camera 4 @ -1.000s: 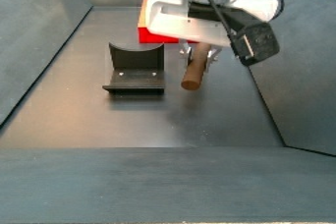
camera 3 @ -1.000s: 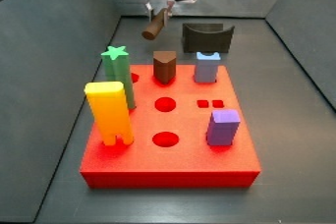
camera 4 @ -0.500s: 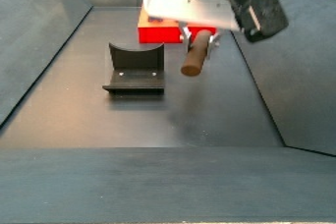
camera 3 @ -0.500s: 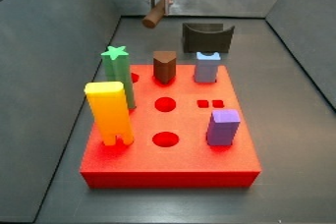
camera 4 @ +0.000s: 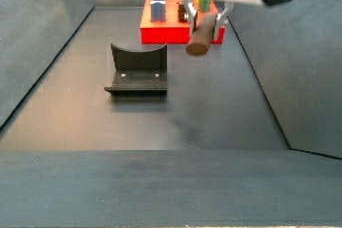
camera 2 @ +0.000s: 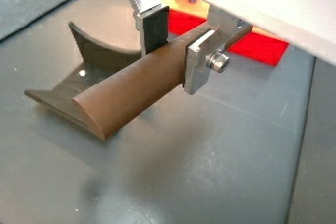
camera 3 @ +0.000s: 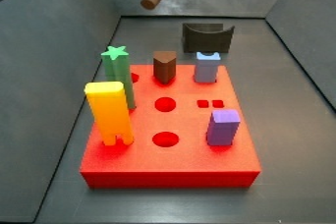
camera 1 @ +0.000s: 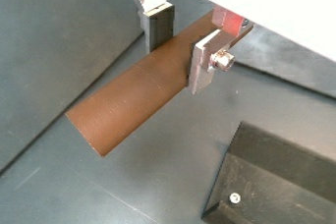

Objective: Pick up the oval object. Move up. Place the oval object on the fixture. Regrasp the oval object. Move to above the board. Insert the oval object.
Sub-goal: Place the oval object on the fixture.

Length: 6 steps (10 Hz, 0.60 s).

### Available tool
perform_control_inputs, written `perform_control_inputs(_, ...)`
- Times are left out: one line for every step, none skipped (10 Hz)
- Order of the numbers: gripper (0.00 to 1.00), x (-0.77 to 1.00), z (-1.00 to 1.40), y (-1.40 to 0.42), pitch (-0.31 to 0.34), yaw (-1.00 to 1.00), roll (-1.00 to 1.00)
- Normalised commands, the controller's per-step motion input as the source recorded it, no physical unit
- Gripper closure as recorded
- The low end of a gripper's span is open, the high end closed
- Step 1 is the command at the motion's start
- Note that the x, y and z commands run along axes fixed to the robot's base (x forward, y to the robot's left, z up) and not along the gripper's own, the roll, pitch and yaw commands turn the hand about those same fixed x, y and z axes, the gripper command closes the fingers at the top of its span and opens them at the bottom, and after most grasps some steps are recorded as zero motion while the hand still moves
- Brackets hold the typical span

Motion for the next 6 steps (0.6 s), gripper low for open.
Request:
perform_control_inputs(1.0, -0.03, 0.75, 0.0, 0.013, -0.02, -0.17)
perform_control_inputs(1.0, -0.02, 0.62, 0.0, 0.018, -0.03, -0.17)
perform_control_inputs(1.0, -0.01, 0.44, 0.0, 0.024, -0.03, -0.17)
perform_control_inputs(1.0, -0.01, 0.36, 0.0, 0.027, -0.03, -0.17)
perform_control_inputs(1.0, 1.0, 0.22, -0.23, -0.044, 0.85, 0.27)
perform_control_inputs(1.0, 1.0, 0.17, -0.23, -0.04, 0.85, 0.28)
